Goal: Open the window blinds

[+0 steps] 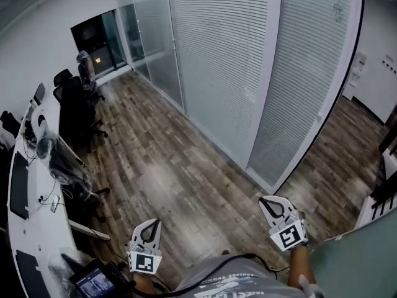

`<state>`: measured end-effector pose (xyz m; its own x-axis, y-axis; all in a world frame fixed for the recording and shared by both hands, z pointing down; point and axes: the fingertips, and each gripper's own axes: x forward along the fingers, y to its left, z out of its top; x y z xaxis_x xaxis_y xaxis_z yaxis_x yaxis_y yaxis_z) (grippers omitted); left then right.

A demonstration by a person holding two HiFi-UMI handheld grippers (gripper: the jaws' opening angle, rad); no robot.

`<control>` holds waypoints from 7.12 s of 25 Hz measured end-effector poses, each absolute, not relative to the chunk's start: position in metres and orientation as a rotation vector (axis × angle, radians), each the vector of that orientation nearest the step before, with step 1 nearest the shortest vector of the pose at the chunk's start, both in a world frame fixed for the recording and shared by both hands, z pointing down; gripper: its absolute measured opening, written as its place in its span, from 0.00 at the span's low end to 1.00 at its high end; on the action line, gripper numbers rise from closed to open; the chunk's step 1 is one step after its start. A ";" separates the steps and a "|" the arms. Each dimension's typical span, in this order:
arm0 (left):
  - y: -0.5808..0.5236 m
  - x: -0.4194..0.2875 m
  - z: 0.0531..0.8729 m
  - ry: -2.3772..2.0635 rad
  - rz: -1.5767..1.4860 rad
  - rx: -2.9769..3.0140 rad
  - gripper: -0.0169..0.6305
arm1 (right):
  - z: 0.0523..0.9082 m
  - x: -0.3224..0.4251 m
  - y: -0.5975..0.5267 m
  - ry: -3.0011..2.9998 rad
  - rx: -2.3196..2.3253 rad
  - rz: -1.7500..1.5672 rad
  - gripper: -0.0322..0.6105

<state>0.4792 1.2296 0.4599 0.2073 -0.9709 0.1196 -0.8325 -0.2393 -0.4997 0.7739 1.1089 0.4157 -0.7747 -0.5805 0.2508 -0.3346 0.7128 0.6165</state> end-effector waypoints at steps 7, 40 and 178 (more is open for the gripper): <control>1.153 0.491 0.427 1.762 -0.537 -2.125 0.03 | 0.414 0.764 1.009 -2.607 0.624 -0.788 0.05; 0.784 0.188 0.454 1.755 -0.487 -2.189 0.03 | 0.424 0.478 0.653 -2.550 0.667 -0.752 0.05; -0.589 -0.194 0.521 1.238 0.233 -3.091 0.22 | 0.474 -0.050 -0.381 -2.461 0.978 -0.644 0.05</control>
<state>-0.1943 -0.5886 0.5211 0.7178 -0.6940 -0.0560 -0.6668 -0.7083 0.2317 -0.0498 -0.3814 0.4740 -0.6681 -0.7160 0.2026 -0.5250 0.6465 0.5535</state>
